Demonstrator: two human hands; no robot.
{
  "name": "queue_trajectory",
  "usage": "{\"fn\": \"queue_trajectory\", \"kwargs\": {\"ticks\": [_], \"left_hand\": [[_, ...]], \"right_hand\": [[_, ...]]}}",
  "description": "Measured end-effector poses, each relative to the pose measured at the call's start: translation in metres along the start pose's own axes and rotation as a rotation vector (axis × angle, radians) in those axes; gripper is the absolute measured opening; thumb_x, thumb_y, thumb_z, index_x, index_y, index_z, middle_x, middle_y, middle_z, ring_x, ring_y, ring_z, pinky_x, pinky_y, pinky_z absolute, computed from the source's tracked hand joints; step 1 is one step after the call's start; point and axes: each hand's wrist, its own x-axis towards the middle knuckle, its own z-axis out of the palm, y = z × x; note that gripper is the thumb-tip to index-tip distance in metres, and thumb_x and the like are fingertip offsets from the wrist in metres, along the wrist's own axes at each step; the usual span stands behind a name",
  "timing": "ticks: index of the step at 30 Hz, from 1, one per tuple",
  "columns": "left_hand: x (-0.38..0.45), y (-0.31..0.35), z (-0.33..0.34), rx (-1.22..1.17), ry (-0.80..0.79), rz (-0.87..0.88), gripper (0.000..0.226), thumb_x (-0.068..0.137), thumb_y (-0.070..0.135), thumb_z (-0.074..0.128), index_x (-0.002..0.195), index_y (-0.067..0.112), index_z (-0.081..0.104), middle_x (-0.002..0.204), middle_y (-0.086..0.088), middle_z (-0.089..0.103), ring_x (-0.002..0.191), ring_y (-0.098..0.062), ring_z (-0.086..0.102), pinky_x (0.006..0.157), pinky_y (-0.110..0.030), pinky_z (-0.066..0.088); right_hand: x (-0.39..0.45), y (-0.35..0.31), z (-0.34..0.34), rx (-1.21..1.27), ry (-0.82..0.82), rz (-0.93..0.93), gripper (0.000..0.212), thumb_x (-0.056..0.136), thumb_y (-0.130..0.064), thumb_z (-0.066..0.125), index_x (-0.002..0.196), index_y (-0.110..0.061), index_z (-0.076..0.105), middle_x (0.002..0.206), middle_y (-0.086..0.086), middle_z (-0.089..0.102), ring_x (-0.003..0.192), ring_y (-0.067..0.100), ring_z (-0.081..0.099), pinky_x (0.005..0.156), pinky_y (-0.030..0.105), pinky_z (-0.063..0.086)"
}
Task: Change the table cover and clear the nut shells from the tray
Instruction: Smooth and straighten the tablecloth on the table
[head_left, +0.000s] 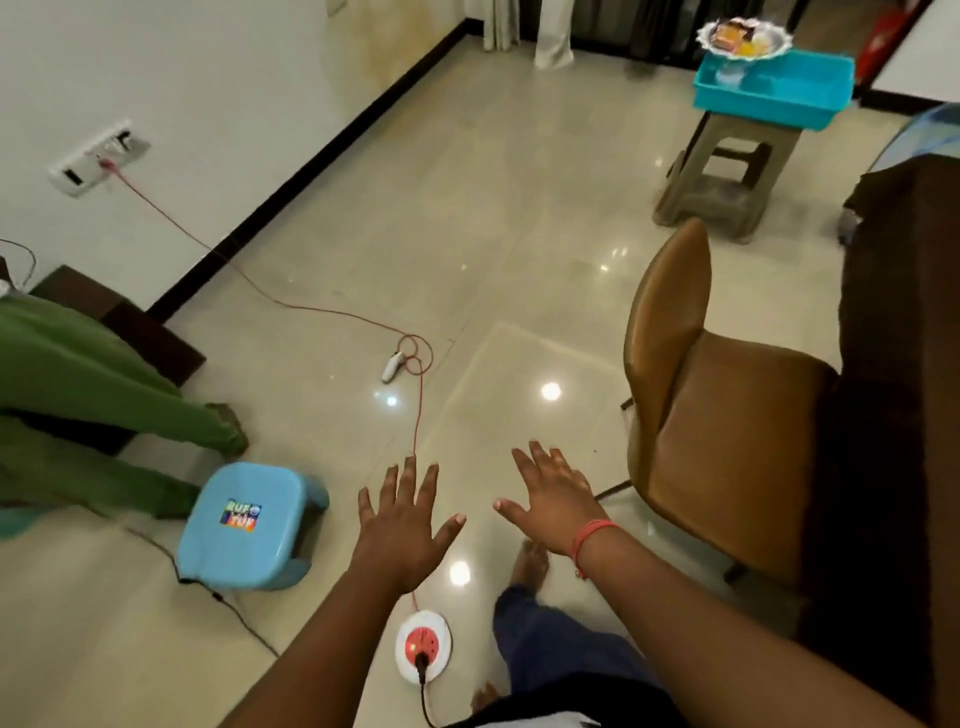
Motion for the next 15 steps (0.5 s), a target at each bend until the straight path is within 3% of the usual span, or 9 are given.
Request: {"fn": "queue_trajectory", "kwargs": {"ticks": [8,15], "left_hand": [[0.167,-0.028,-0.097,0.021,0.052,-0.029,0.090,0.078,0.084,-0.007,0.154,0.035,-0.016,0.164,-0.001,-0.019,0.152,-0.027,-0.014,0.117,-0.060,-0.002],[0.330,-0.032,-0.194,0.063,0.053,0.004,0.086,0.084,0.080,0.000,0.155,0.033,-0.013,0.164,-0.002,-0.020,0.151,-0.028,-0.015,0.118,-0.061,-0.002]], "right_hand": [[0.167,-0.013,-0.105,0.004,0.008,-0.015,0.089,0.086,-0.078,0.030,0.156,-0.032,0.001,0.166,-0.002,-0.005,0.153,0.027,-0.004,0.121,0.052,0.012],[0.318,-0.002,-0.220,0.024,0.108,0.053,0.089,0.086,-0.079,0.030,0.157,-0.032,0.002,0.166,-0.003,-0.004,0.153,0.026,-0.003,0.119,0.053,0.012]]}}
